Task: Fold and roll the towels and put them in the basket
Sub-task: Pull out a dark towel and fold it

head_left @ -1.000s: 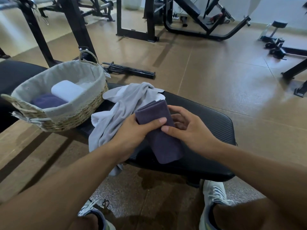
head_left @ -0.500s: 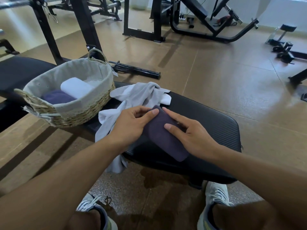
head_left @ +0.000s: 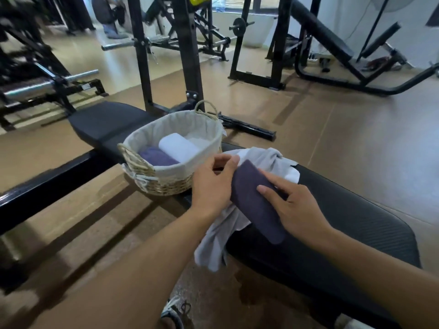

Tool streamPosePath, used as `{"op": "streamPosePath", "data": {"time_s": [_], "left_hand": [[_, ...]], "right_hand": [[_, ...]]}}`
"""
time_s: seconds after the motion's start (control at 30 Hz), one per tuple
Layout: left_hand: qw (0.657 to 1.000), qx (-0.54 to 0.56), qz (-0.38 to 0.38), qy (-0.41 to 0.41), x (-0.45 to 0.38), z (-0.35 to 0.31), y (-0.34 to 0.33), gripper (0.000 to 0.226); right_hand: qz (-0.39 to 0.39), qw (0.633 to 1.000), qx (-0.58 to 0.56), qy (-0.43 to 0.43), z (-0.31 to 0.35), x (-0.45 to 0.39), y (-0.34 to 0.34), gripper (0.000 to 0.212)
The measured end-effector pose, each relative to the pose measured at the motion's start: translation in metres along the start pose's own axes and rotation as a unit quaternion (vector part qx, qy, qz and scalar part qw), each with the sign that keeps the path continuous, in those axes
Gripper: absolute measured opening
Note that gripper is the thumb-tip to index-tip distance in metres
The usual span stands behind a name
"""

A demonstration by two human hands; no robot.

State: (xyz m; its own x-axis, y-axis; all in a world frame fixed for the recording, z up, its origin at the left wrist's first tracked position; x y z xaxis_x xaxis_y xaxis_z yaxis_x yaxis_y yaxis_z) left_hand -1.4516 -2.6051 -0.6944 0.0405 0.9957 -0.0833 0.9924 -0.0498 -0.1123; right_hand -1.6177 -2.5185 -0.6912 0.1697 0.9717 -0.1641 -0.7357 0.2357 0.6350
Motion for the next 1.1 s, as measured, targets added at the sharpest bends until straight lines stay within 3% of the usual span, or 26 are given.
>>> {"op": "streamPosePath", "data": {"time_s": [0.17,0.33,0.37,0.47,0.53,0.8,0.97,1.1], "left_hand": [[0.988,-0.132,-0.044,-0.06,-0.02,-0.013,0.03,0.034],[0.946,-0.311,-0.034,-0.085,-0.048,-0.014,0.048,0.072],[0.925,-0.37,-0.02,-0.08,-0.053,-0.01,0.049,0.076],[0.821,-0.567,0.041,-0.048,-0.059,0.008,0.043,0.079],[0.789,-0.61,0.07,-0.03,-0.062,0.014,0.039,0.073],[0.776,-0.622,0.098,0.027,-0.073,0.011,0.043,0.062],[0.77,-0.63,0.101,0.023,-0.075,0.015,0.044,0.061],[0.769,-0.631,0.099,0.024,-0.073,0.014,0.042,0.061]], "right_hand": [[0.007,1.0,0.004,0.017,0.019,-0.04,-0.019,0.036],[-0.045,0.994,0.056,0.085,0.055,-0.125,-0.027,0.037],[-0.053,0.993,0.065,0.086,0.063,-0.146,-0.032,0.037],[-0.048,0.985,0.124,0.11,0.088,-0.201,-0.056,0.039],[-0.03,0.971,0.198,0.127,0.098,-0.226,-0.077,0.04],[0.022,0.947,0.311,0.074,0.083,-0.279,-0.136,0.025],[0.08,0.926,0.367,0.037,0.062,-0.288,-0.153,0.033],[0.11,0.898,0.421,0.066,0.062,-0.289,-0.157,0.037]]}}
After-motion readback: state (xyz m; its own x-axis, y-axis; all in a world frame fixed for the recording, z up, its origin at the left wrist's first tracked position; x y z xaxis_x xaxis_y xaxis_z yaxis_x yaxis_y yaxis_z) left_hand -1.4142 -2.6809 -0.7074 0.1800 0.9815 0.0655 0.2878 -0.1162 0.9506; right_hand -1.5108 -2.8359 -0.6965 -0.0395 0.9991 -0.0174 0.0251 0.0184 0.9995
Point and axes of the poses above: each hand's wrist, its own x-axis away from the middle knuckle, its own y-axis out of the back of the hand, z = x × y, the point moved 6 cm from there along -x, towards the middle knuckle, and after that the axes turned 10 degrees about x, right-handed, at the moved point
